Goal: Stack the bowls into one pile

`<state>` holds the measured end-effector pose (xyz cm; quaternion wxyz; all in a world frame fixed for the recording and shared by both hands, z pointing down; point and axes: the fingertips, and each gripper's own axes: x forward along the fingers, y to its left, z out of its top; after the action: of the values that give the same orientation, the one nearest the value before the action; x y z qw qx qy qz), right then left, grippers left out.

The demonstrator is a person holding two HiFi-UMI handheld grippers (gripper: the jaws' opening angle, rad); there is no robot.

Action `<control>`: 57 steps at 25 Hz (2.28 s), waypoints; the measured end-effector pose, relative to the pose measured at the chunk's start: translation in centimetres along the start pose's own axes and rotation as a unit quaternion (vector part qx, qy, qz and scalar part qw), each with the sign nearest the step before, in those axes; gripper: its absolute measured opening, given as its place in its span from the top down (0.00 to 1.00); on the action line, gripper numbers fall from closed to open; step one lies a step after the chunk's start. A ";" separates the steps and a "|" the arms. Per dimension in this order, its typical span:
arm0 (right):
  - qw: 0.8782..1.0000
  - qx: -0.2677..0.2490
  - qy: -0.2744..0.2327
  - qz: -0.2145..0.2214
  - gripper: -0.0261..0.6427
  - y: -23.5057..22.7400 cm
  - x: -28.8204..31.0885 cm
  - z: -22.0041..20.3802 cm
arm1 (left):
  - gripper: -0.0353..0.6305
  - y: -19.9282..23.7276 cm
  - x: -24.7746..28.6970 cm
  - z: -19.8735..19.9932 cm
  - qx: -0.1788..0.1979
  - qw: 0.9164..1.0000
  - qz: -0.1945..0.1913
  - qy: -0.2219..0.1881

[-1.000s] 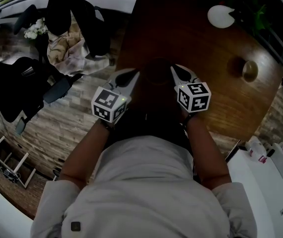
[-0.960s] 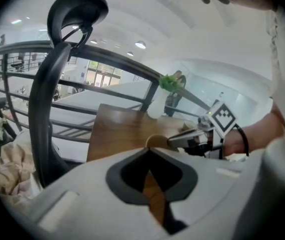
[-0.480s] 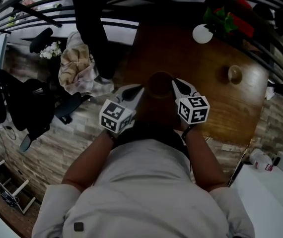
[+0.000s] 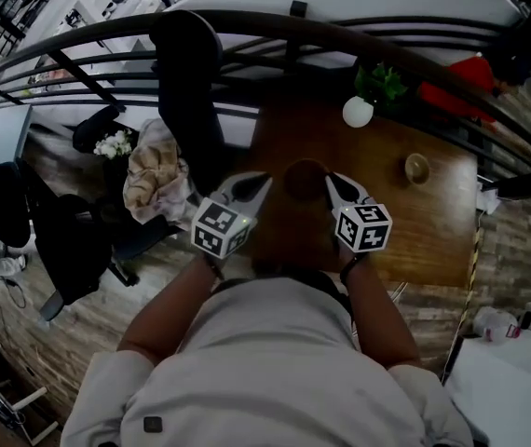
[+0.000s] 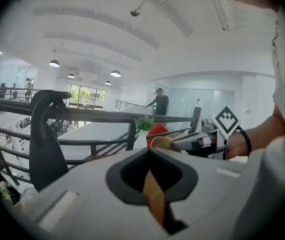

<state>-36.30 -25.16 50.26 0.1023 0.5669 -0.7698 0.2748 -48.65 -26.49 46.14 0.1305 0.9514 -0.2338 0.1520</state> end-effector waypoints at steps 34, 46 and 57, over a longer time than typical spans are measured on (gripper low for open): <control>0.991 -0.005 -0.098 -0.091 0.93 -5.9 -15.1 5.0 | 0.94 -11.1 5.6 7.3 0.065 0.993 -0.094 -0.038; 0.994 -0.010 -0.083 -0.073 0.93 -23.0 -24.7 5.1 | 0.94 -23.4 18.9 9.0 0.047 0.996 -0.062 -0.037; 0.999 -0.006 -0.044 -0.014 0.93 -36.7 -29.8 2.8 | 0.94 -32.4 27.8 7.9 0.016 1.000 0.011 -0.017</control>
<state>8.27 -9.88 45.19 0.0751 0.5887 -0.7671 0.2436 -7.68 -12.50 42.86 0.1098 0.9533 -0.2439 0.1406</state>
